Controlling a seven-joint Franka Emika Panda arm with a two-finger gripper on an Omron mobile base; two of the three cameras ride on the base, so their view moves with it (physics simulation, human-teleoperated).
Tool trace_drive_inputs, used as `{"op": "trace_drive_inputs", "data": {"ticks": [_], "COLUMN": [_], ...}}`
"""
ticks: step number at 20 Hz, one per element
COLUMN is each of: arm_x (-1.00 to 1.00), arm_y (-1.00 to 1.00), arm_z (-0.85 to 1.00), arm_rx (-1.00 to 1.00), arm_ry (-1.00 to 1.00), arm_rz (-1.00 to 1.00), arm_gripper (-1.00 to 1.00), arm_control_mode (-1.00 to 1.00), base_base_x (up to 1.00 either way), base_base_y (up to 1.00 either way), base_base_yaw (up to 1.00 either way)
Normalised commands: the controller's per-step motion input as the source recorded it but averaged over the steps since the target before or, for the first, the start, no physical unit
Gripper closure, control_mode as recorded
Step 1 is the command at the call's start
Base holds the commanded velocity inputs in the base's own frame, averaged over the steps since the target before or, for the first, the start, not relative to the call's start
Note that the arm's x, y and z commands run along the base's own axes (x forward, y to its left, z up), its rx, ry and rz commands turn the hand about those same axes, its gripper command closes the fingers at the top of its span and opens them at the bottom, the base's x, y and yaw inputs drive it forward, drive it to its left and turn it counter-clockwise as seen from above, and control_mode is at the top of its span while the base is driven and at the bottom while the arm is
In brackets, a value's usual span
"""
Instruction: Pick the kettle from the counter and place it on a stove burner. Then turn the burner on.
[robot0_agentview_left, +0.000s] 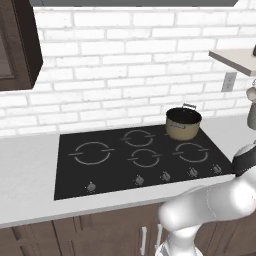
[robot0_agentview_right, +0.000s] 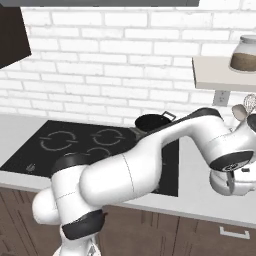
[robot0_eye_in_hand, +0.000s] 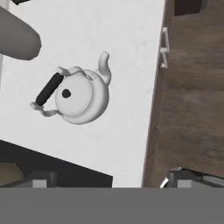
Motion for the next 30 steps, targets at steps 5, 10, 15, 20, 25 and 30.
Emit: {"op": "trace_drive_inputs", "data": {"ticks": [5, 10, 15, 20, 25, 30], "arm_x": [0.18, 0.27, 0.43, 0.22, 0.10, 0.24], "arm_y": [0.00, 0.00, 0.07, 0.07, 0.00, 0.00], "arm_z": [-0.08, -0.36, -0.01, -0.17, -0.36, -0.26], "arm_rx": [0.00, 0.01, 0.00, 0.00, 0.01, 0.02], "arm_ry": [-0.01, 0.00, 0.00, 0.00, 0.05, 0.01], "arm_rz": [-0.08, -0.15, -0.22, -0.17, -0.13, -0.13], "arm_gripper": [-1.00, -1.00, -1.00, -1.00, -1.00, -1.00], "arm_control_mode": [-1.00, -1.00, -1.00, -1.00, -1.00, -1.00], "base_base_x": [0.00, 0.00, 0.00, 0.00, 0.00, 0.00], "base_base_y": [0.00, 0.00, 0.00, 0.00, 0.00, 0.00], "base_base_yaw": [0.00, 0.00, 0.00, 0.00, 0.00, 0.00]}}
